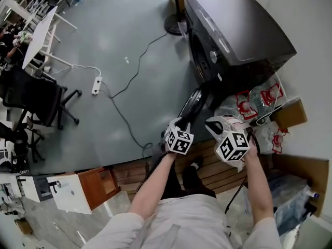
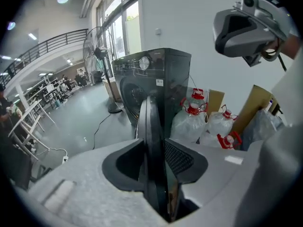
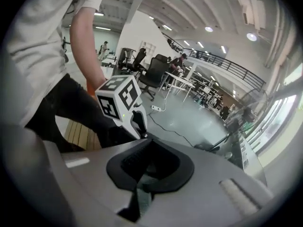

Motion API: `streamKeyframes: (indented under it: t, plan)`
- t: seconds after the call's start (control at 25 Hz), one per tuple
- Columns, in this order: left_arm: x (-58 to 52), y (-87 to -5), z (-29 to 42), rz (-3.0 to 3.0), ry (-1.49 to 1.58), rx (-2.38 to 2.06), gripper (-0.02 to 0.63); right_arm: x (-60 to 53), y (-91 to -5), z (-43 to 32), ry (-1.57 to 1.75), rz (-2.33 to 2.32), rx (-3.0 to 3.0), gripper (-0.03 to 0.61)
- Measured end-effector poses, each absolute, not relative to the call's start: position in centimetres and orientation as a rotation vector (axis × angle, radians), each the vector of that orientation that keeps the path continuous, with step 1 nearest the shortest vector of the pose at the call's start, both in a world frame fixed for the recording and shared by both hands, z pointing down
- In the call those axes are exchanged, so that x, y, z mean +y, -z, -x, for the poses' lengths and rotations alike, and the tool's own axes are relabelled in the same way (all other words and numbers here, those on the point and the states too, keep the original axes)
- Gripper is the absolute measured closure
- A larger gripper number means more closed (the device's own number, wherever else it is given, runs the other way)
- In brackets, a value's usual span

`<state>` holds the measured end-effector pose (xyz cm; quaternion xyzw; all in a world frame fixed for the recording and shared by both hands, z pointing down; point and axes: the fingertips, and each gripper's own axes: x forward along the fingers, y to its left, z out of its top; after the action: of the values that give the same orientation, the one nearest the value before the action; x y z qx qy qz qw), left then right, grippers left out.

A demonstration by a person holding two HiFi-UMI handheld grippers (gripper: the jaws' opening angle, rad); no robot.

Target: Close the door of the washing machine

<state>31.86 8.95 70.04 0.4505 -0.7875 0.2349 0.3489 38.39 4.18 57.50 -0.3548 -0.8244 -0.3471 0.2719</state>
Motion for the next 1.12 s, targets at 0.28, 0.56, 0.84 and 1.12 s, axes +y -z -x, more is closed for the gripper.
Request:
streamKeyframes:
  t: [0.28,0.56,0.84,1.12]
  plan:
    - [9.3,-70.1,-30.9,-1.17,-0.615,-2.005,0.492,4.7,-61.3,-33.4,1.036,1.102,-2.065,0.57]
    - [10.1,-69.9,-29.5,-1.259,-0.516,-1.953,0.494,6.1,-65.3,-30.1,1.036,1.245,-1.916,0.535]
    - [10.9,-70.0,-28.0,-1.355,-0.503,-1.923,0.494,8.2,-69.0,-28.0,1.301,1.34,-1.722,0.421]
    - [11.4,-69.9,-27.1,-1.427,-0.497,-1.85,0.489,9.3,-70.3,-27.0,1.358,1.421,-1.615,0.426]
